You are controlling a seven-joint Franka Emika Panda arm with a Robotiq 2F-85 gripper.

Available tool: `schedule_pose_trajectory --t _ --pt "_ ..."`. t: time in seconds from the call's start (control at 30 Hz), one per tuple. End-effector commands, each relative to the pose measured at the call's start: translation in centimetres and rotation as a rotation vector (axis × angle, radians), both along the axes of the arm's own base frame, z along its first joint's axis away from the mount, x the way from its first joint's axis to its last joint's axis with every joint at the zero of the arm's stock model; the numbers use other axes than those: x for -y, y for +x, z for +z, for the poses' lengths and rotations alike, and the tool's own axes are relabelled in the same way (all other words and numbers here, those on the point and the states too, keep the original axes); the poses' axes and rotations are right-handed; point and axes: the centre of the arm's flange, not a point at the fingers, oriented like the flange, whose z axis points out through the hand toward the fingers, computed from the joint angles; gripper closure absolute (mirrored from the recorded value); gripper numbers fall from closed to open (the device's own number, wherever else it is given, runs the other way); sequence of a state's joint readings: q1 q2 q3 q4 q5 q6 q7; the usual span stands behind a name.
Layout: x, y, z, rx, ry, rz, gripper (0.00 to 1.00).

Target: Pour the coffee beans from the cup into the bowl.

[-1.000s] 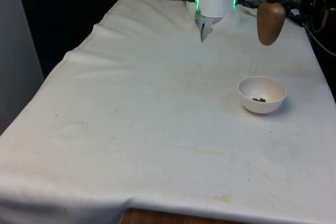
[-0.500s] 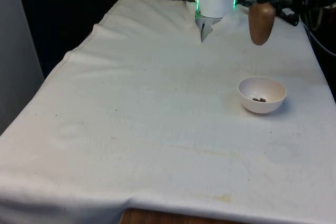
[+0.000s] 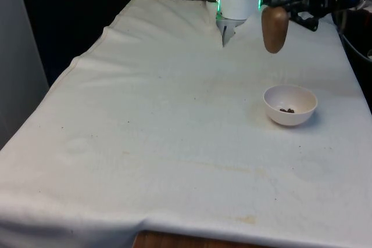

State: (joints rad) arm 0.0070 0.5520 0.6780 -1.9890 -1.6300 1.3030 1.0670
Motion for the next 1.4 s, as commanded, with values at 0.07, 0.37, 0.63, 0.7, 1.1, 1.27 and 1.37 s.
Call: schedule_pose_trajectory --t 0.07,0.37,0.63,0.7,1.1,1.27,1.37 --pt "0.6 0.1 -0.2 -0.023 0.031 -0.004 1.00" --pt "1.4 0.3 -0.8 -0.059 0.062 -0.027 1.00" --pt "2.3 0.5 -1.5 -0.089 0.088 -0.050 1.00" --pt "2.3 0.6 -1.6 -0.080 0.077 -0.055 1.00" --pt "4.5 1.6 -1.6 -0.116 0.105 -0.075 1.00" --pt "5.5 2.3 -1.3 -0.123 0.112 -0.082 1.00" --pt "6.0 2.5 -1.2 -0.128 0.118 -0.086 1.00"
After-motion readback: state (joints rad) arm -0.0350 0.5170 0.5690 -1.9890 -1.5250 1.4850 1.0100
